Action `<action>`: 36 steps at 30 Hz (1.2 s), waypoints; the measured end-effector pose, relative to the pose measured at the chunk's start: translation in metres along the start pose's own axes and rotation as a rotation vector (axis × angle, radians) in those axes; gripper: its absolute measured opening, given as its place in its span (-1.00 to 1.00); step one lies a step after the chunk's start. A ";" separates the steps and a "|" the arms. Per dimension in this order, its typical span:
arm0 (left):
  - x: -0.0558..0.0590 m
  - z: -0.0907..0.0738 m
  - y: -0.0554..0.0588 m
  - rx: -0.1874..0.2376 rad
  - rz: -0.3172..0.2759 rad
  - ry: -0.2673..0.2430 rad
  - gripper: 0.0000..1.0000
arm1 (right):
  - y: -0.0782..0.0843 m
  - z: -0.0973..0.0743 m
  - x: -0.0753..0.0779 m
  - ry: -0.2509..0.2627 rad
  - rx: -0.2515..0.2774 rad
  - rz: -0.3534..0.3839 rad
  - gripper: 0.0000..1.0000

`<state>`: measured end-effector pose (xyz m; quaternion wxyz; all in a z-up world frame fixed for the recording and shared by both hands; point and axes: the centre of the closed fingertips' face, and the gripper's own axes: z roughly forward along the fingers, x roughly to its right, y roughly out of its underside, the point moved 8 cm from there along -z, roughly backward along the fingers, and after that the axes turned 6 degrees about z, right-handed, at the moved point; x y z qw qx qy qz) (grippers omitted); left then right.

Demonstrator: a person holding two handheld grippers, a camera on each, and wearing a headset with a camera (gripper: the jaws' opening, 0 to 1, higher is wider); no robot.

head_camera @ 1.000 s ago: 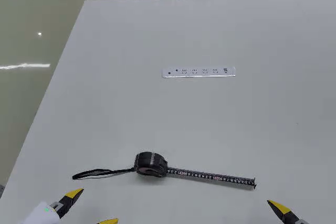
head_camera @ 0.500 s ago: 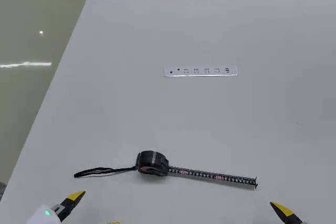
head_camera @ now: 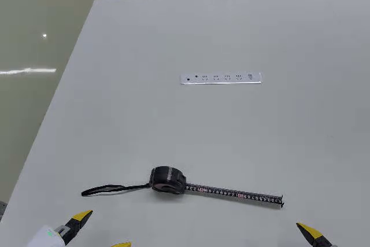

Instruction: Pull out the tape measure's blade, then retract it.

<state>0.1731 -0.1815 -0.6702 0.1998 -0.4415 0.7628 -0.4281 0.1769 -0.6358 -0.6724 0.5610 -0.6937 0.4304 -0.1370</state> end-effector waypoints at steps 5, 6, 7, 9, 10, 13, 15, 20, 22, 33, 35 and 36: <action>0.002 0.003 -0.003 -0.006 -0.011 -0.001 0.48 | -0.001 0.001 0.000 -0.008 0.001 -0.009 0.21; 0.002 0.004 -0.003 -0.005 -0.014 0.000 0.48 | -0.001 0.002 0.000 -0.009 -0.002 -0.016 0.20; 0.002 0.005 -0.005 -0.005 -0.018 0.000 0.48 | -0.001 0.002 -0.001 -0.010 -0.003 -0.017 0.20; 0.003 0.007 -0.006 -0.009 -0.014 -0.004 0.48 | -0.001 0.003 -0.001 -0.014 0.002 -0.013 0.21; 0.003 0.007 -0.007 -0.012 -0.012 -0.004 0.48 | -0.001 0.003 0.000 -0.014 0.001 -0.014 0.21; 0.005 0.010 -0.010 -0.017 -0.016 -0.002 0.48 | -0.001 0.005 0.000 -0.018 0.003 -0.009 0.21; 0.007 0.013 -0.011 -0.022 -0.011 0.004 0.48 | -0.001 0.006 0.001 -0.022 0.001 -0.011 0.22; 0.008 0.014 -0.013 -0.030 0.013 0.007 0.51 | -0.003 0.008 0.001 -0.024 0.004 -0.012 0.22; 0.007 0.015 -0.014 -0.029 0.005 0.008 0.53 | -0.003 0.009 0.002 -0.025 0.004 -0.014 0.22; 0.010 0.025 -0.029 -0.032 0.001 0.025 0.57 | -0.012 0.015 0.002 -0.039 -0.002 -0.036 0.21; 0.013 0.029 -0.034 -0.032 0.015 0.029 0.59 | -0.013 0.015 0.004 -0.038 -0.002 -0.038 0.21; 0.015 0.032 -0.036 -0.032 0.020 0.031 0.59 | -0.014 0.015 0.005 -0.037 -0.002 -0.040 0.21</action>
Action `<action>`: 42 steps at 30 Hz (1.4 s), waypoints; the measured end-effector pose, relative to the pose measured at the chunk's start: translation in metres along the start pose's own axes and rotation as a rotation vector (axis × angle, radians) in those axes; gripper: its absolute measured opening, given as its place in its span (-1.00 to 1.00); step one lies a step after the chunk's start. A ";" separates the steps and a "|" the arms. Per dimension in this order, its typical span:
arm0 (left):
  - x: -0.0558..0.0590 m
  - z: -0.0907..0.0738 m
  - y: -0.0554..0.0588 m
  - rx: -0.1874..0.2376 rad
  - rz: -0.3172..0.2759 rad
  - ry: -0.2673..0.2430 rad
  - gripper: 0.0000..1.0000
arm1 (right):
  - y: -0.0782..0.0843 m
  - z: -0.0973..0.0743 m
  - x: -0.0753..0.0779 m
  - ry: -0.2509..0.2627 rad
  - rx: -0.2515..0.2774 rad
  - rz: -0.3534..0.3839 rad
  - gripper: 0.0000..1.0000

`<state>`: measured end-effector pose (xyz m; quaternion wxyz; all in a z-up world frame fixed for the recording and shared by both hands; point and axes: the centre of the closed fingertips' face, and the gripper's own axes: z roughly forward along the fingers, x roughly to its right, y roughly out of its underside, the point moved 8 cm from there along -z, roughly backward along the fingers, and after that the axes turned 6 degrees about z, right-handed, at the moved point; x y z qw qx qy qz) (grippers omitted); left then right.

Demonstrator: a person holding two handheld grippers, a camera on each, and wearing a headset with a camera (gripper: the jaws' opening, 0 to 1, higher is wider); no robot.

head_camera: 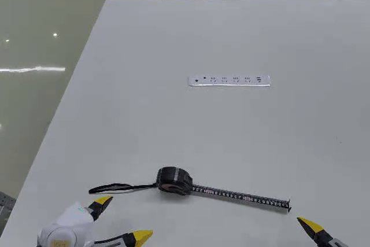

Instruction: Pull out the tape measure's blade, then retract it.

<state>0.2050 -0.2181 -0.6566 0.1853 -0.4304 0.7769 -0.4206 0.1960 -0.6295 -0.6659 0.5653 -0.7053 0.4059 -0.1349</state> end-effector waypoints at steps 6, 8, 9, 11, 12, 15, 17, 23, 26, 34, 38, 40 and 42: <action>0.002 0.009 -0.006 0.010 -0.015 -0.011 0.62 | -0.004 0.002 0.003 -0.001 -0.003 -0.006 0.21; 0.003 0.012 -0.006 -0.011 0.000 -0.022 0.63 | -0.005 0.002 0.003 -0.002 -0.005 -0.010 0.21; 0.003 0.013 -0.006 -0.028 0.049 -0.028 0.63 | -0.006 0.003 0.002 -0.003 -0.004 -0.010 0.21; 0.007 0.016 -0.008 -0.022 0.043 -0.022 0.63 | -0.006 0.004 0.004 -0.002 -0.001 -0.013 0.21; 0.007 0.017 -0.009 -0.015 0.023 -0.022 0.63 | -0.006 0.004 0.004 -0.002 0.000 -0.011 0.21; 0.007 0.021 -0.012 -0.011 0.014 -0.026 0.63 | -0.006 0.005 0.005 -0.003 -0.004 -0.014 0.20; 0.008 0.024 -0.013 -0.008 0.010 -0.021 0.63 | -0.005 0.007 0.004 -0.007 -0.009 -0.019 0.20; 0.008 0.033 -0.018 0.001 -0.009 -0.031 0.64 | -0.002 0.010 0.003 -0.012 -0.016 -0.020 0.20; 0.008 0.037 -0.020 0.006 -0.044 -0.032 0.65 | -0.002 0.012 0.002 -0.015 -0.023 -0.025 0.20; 0.011 0.047 -0.023 0.013 -0.081 -0.067 0.66 | -0.004 0.012 0.008 -0.015 -0.015 -0.024 0.19; 0.009 0.053 -0.024 0.004 -0.101 -0.099 0.65 | -0.006 0.011 0.010 -0.009 -0.010 -0.020 0.18; 0.010 0.054 -0.025 0.010 -0.108 -0.106 0.64 | -0.008 0.011 0.011 -0.004 0.004 -0.008 0.18; 0.012 0.057 -0.026 0.010 -0.108 -0.107 0.64 | -0.007 0.012 0.011 -0.004 0.003 -0.013 0.18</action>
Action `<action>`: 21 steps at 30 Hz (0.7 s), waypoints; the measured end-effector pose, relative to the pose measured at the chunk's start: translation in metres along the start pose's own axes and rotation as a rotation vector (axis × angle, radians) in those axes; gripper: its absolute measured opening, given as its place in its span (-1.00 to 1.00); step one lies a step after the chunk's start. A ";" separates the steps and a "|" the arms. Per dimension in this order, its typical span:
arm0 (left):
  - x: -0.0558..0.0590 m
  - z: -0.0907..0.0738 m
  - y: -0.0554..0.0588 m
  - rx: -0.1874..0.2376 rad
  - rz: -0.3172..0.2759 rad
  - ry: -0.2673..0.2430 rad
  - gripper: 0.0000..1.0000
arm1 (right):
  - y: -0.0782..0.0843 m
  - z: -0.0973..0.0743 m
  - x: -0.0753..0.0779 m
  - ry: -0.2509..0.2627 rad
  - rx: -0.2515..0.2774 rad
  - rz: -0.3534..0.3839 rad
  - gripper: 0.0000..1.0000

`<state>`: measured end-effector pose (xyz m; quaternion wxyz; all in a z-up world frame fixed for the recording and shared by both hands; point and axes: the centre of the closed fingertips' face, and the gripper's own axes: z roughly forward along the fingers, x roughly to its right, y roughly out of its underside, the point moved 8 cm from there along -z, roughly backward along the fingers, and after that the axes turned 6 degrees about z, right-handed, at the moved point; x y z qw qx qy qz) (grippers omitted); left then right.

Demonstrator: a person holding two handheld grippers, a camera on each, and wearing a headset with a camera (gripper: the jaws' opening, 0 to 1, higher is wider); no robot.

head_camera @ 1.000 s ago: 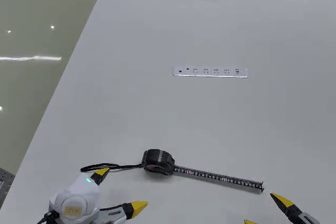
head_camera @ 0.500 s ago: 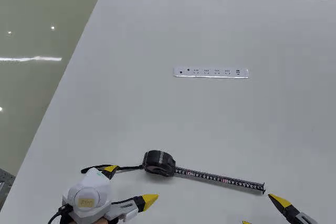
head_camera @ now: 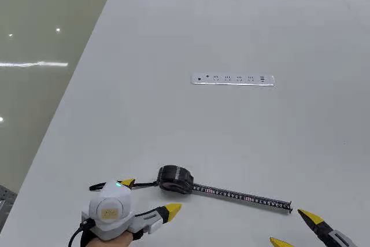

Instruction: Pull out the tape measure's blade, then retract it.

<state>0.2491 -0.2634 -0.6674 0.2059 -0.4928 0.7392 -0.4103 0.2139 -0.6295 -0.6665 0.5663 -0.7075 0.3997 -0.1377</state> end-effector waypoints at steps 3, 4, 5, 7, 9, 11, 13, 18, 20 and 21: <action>0.001 0.005 -0.002 0.007 -0.022 0.006 0.64 | -0.001 0.002 0.000 -0.003 0.003 0.002 0.18; 0.001 0.006 -0.003 0.007 -0.023 0.005 0.65 | -0.001 0.002 0.000 -0.002 0.002 0.001 0.18; 0.001 0.008 -0.004 0.007 -0.024 0.001 0.64 | -0.001 0.003 0.000 -0.003 0.002 0.002 0.18; 0.000 0.010 -0.006 0.013 -0.036 -0.007 0.65 | -0.002 0.004 0.000 -0.006 0.003 -0.001 0.18; 0.002 0.012 -0.007 0.007 -0.038 -0.007 0.64 | -0.003 0.005 0.002 -0.007 0.001 -0.003 0.18; 0.004 0.012 -0.007 0.008 -0.043 -0.005 0.64 | -0.004 0.006 0.004 -0.008 -0.001 -0.005 0.18; 0.005 0.013 -0.007 0.005 -0.046 -0.009 0.65 | -0.005 0.007 0.006 -0.008 -0.003 -0.011 0.18; 0.006 0.018 -0.005 -0.013 -0.056 -0.021 0.66 | -0.007 0.008 0.009 -0.010 -0.005 -0.018 0.18; 0.006 0.020 -0.006 -0.007 -0.079 -0.025 0.66 | -0.008 0.009 0.010 -0.011 -0.004 -0.020 0.18; 0.006 0.022 -0.005 -0.012 -0.083 -0.028 0.67 | -0.009 0.009 0.011 -0.010 -0.005 -0.021 0.17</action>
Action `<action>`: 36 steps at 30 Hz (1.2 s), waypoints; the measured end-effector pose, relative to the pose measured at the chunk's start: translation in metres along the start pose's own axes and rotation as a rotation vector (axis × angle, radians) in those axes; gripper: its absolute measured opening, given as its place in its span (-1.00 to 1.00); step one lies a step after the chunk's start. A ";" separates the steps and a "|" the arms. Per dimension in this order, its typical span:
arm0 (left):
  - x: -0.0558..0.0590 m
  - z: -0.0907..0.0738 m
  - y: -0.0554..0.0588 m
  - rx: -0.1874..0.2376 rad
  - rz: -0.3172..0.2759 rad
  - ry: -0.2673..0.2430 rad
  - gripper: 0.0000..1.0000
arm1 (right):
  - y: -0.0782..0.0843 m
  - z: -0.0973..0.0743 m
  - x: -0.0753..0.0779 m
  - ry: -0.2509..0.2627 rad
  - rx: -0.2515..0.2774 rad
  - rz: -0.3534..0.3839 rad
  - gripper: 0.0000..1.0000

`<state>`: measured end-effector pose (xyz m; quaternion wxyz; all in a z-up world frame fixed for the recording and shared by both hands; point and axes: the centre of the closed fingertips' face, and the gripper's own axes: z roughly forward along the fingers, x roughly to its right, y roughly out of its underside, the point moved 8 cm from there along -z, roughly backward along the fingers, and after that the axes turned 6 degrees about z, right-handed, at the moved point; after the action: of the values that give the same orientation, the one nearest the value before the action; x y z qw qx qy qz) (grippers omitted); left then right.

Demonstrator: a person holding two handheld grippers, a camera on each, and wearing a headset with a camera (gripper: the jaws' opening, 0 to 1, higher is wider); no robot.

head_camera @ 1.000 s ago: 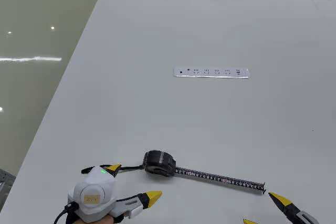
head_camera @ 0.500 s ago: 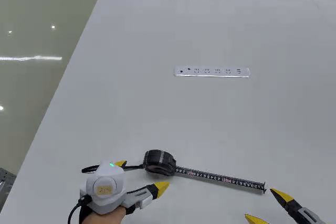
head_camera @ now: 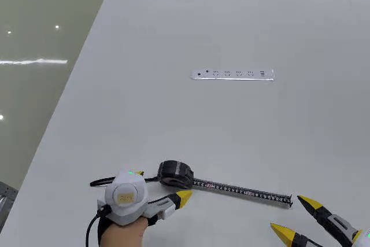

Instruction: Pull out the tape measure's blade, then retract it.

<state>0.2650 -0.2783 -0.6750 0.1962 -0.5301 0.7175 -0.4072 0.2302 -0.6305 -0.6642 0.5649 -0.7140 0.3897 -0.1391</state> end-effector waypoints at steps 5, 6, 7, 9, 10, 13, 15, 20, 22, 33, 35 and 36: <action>0.001 0.006 0.000 -0.011 -0.004 -0.005 0.68 | -0.002 0.000 0.004 0.005 0.003 -0.002 0.17; 0.001 0.007 0.001 -0.013 -0.010 -0.005 0.68 | -0.002 0.000 0.004 0.007 0.003 -0.003 0.17; 0.001 0.008 0.000 -0.010 -0.012 -0.009 0.68 | -0.004 0.000 0.005 0.008 0.007 -0.009 0.16; 0.002 0.011 0.001 -0.012 -0.012 -0.007 0.69 | -0.006 0.000 0.005 0.009 0.008 -0.012 0.16; 0.003 0.012 0.001 -0.014 -0.010 -0.010 0.69 | -0.006 0.000 0.005 0.009 0.008 -0.012 0.16; 0.004 0.015 0.001 -0.019 -0.021 -0.014 0.70 | -0.006 -0.001 0.007 0.010 0.007 -0.014 0.16; 0.004 0.017 0.001 -0.021 -0.022 -0.021 0.71 | -0.007 -0.001 0.009 0.011 0.008 -0.012 0.16; 0.005 0.022 0.002 -0.029 -0.032 -0.027 0.71 | -0.008 -0.003 0.011 0.017 0.010 -0.013 0.16; 0.006 0.024 0.002 -0.032 -0.035 -0.030 0.72 | -0.007 -0.004 0.012 0.020 0.009 -0.014 0.16; 0.006 0.034 0.002 -0.036 -0.051 -0.042 0.70 | -0.002 -0.005 0.019 0.007 -0.015 -0.028 0.17; 0.007 0.035 0.002 -0.040 -0.056 -0.044 0.70 | -0.002 -0.004 0.021 0.007 -0.015 -0.028 0.17; 0.007 0.036 0.002 -0.041 -0.063 -0.043 0.70 | -0.003 -0.004 0.021 0.008 -0.016 -0.029 0.16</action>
<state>0.2869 -0.2978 -0.6968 0.1880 -0.5648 0.7043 -0.3868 0.2426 -0.6486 -0.6656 0.5556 -0.7234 0.3827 -0.1468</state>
